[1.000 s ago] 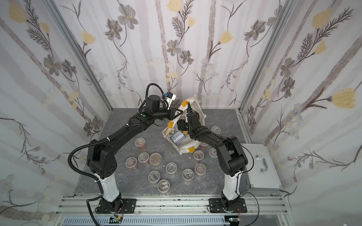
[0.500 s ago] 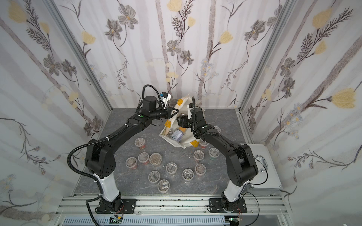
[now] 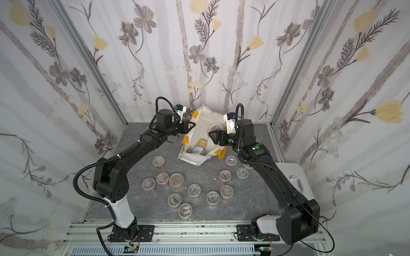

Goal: Take out the seed jars from the canvas bag
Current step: Pick up the seed jar from the canvas bag, then place the seed jar at the center of the board.

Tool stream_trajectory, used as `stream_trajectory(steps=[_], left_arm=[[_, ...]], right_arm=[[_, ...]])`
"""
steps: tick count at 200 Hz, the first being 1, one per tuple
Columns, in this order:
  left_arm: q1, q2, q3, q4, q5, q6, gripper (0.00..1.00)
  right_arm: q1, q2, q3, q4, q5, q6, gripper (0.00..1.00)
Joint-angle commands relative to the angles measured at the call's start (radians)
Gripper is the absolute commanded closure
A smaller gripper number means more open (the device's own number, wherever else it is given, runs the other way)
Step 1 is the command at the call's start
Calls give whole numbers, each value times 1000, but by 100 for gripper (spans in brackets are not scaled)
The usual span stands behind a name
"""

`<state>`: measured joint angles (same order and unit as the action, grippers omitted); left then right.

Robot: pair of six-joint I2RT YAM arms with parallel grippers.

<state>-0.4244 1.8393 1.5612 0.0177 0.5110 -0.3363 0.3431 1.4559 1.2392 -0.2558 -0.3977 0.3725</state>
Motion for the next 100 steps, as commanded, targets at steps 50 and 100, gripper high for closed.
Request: stream_trajectory(steps=[50,100], left_arm=[[26,-24,-26,17,-49,13,100],[49,-55,-39,-6,-48,28,100]], right_arm=[[-264,-23,-12,-91,-9,-44,37],[-269,200,16,-72,126,-62,41]])
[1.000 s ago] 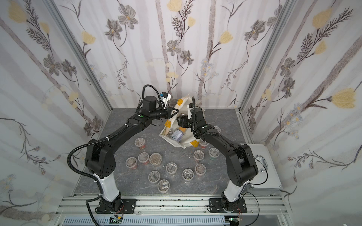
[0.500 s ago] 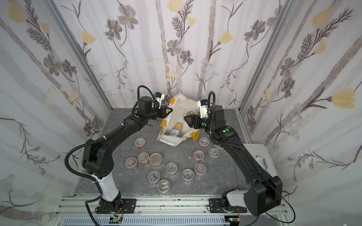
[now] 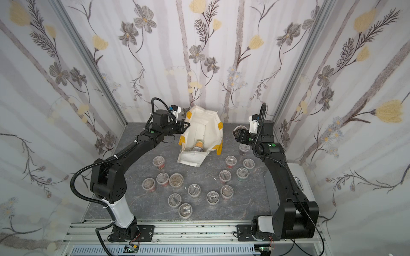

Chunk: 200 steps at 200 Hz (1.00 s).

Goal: Take out the seed jars from the canvas bag
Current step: Place the seed jar at the center of the board.

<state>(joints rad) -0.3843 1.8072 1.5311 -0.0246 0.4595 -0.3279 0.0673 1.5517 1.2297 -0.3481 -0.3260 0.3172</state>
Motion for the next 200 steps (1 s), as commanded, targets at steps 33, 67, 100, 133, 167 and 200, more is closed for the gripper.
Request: stream_trajectory(steps=[33,67,100,133,167,200], left_arm=[[27,-43,-30,44,12,23,100],[40,-62,-47,45,33,32,100],[44,-89,-54,37,60,34,100],[44,-107,-51,24,88,51,100],[44,-112,-58,25,126,52,100],[44,-120,-71,35,169,53,100]], right_arm=[[64,263,100,16,150,-28,42],[83,369,112,47,192,-36,40],[86,460,108,56,220,-59,40],[87,495,129,60,197,-47,37],[93,516,141,53,189,-46,27],[98,493,137,46,173,-41,20]])
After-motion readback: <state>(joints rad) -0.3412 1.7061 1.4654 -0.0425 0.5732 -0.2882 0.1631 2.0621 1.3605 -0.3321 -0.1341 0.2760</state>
